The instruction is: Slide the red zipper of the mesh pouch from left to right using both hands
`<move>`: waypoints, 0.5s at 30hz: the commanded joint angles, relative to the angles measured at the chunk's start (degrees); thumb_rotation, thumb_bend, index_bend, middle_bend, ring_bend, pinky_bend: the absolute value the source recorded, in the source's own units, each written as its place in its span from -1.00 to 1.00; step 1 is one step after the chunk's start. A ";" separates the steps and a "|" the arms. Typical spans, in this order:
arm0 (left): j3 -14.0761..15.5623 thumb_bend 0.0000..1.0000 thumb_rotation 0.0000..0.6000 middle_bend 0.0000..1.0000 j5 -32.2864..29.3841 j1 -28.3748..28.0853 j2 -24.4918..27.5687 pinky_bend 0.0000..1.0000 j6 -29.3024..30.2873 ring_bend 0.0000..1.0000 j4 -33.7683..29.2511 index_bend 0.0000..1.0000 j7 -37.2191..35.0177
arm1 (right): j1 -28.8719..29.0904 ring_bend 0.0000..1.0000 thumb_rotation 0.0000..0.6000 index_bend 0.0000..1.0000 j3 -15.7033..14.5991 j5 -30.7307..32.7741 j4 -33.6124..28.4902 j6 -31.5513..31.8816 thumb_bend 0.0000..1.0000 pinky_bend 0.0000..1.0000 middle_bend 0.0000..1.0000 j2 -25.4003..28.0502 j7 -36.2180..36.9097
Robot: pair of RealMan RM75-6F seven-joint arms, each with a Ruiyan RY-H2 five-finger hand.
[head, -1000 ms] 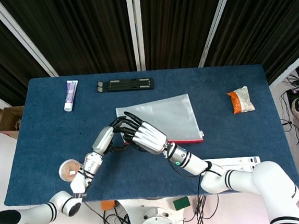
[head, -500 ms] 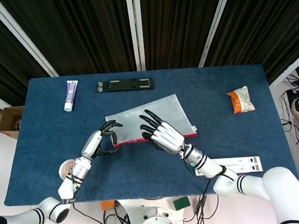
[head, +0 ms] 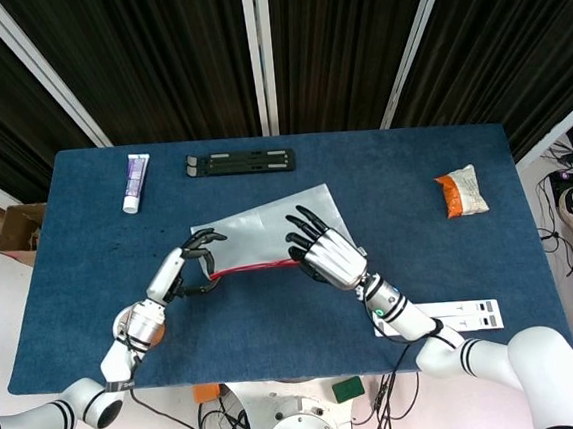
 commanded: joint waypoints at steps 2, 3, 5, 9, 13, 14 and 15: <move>-0.28 -0.12 1.00 -0.53 -0.61 0.59 0.55 -0.66 0.39 -0.79 0.67 0.36 -1.07 | -2.75 -0.81 1.00 0.61 -1.18 0.58 -0.82 1.26 0.10 -0.85 -0.26 1.67 -0.02; -0.30 -0.12 1.00 -0.53 -0.71 0.70 0.66 -0.66 0.42 -0.79 0.84 0.36 -1.19 | -3.38 -0.81 1.00 0.61 -1.43 0.71 -1.05 1.48 0.10 -0.85 -0.26 2.09 -0.04; -0.26 -0.12 1.00 -0.53 -0.86 0.89 0.93 -0.66 0.37 -0.79 1.22 0.36 -1.22 | -4.79 -0.81 1.00 0.61 -1.99 0.97 -1.71 1.95 0.10 -0.85 -0.26 3.13 -0.10; -0.21 -0.12 1.00 -0.53 -1.12 1.32 1.37 -0.66 0.41 -0.79 1.65 0.36 -0.93 | -7.68 -0.81 1.00 0.61 -3.07 1.08 -2.77 3.70 0.10 -0.85 -0.26 5.42 -0.46; -0.18 -0.12 1.00 -0.53 -1.53 1.66 1.52 -0.66 0.13 -0.79 2.13 0.36 -0.22 | -10.77 -0.81 1.00 0.61 -3.82 1.92 -3.86 5.06 0.10 -0.85 -0.26 7.99 -0.42; -0.12 -0.11 1.00 -0.53 -1.57 1.70 1.50 -0.66 -0.03 -0.79 2.36 0.36 0.18 | -11.61 -0.81 1.00 0.61 -3.98 2.24 -4.18 5.26 0.10 -0.85 -0.26 8.68 -0.28; -0.09 -0.11 1.00 -0.53 -1.61 1.73 1.44 -0.66 -0.11 -0.79 2.54 0.36 0.53 | -12.20 -0.81 1.00 0.61 -4.10 2.42 -4.35 5.44 0.10 -0.85 -0.26 9.14 -0.24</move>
